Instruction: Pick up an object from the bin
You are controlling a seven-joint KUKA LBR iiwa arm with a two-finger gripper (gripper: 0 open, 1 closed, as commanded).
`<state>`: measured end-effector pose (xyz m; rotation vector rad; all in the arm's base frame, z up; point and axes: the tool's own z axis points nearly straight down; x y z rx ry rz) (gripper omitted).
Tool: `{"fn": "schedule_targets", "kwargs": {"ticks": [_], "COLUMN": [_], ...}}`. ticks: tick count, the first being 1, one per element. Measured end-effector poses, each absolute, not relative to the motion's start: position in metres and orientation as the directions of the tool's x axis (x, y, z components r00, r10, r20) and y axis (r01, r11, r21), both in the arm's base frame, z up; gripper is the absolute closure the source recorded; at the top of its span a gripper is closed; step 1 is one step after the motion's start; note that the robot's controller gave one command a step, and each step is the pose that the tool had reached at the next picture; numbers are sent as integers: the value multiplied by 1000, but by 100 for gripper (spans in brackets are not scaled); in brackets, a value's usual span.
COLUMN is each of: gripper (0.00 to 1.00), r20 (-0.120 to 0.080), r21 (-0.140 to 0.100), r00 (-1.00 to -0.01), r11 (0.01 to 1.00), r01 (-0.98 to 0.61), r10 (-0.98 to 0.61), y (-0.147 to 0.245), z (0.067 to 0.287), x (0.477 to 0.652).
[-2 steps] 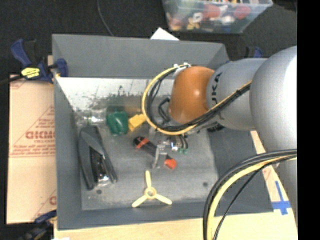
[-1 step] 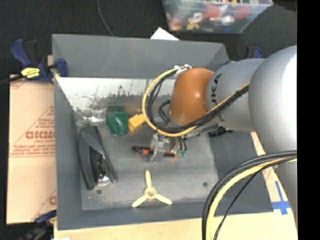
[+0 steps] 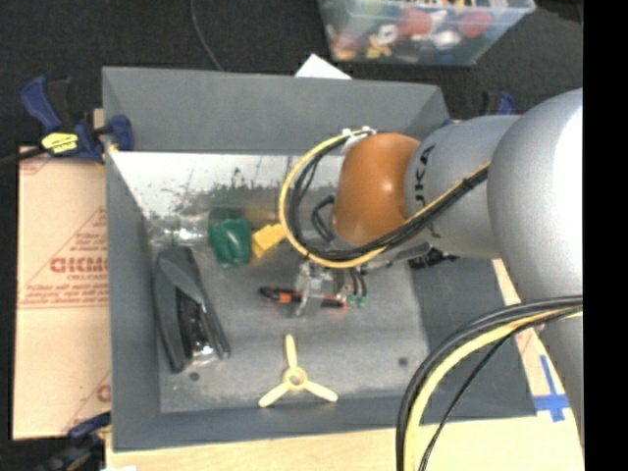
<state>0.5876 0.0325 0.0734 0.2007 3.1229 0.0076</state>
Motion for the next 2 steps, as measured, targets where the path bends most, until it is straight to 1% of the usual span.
{"fn": "schedule_targets", "kwargs": {"ticks": [1, 2], "gripper": [100, 100], "r20": [-7, -5], "r21": [5, 5], "r00": [-992, -992], "r11": [992, 992], "r01": [129, 129], "r10": [129, 129], "y": [32, 32], "z": [92, 129], "x": [586, 585]}}
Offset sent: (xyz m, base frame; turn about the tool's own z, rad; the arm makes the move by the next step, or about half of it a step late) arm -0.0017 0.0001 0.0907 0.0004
